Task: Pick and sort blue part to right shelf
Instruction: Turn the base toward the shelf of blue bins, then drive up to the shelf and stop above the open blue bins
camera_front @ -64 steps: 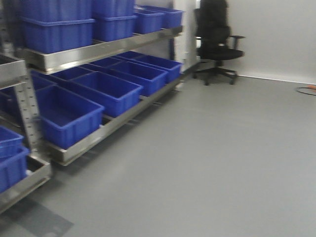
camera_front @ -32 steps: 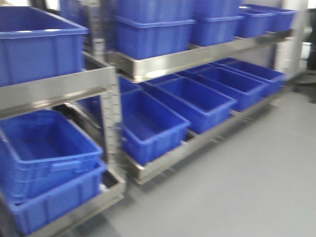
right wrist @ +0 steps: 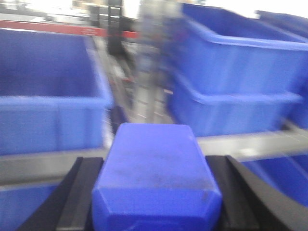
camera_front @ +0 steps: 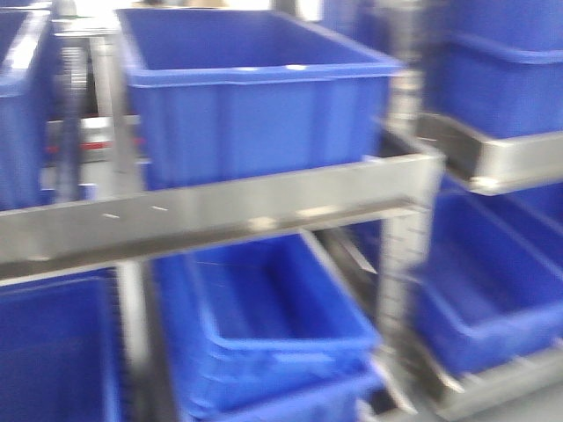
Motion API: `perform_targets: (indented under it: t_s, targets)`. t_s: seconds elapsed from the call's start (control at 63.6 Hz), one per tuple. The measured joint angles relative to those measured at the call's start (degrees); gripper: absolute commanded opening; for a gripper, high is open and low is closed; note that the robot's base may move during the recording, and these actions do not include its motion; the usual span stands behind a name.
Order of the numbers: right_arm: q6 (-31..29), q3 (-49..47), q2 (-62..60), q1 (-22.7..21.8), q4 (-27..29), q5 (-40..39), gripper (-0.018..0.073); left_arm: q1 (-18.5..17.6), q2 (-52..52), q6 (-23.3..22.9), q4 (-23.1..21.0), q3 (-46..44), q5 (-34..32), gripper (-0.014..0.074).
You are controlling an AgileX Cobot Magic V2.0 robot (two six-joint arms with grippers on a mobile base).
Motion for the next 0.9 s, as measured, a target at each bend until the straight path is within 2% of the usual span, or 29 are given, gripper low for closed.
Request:
perform_targets:
  t_s: [0.896]
  targets:
    - [0.00, 0.00, 0.00, 0.00, 0.00, 0.00, 0.0399, 0.00, 0.00, 0.00, 0.00, 0.00, 0.00, 0.0408]
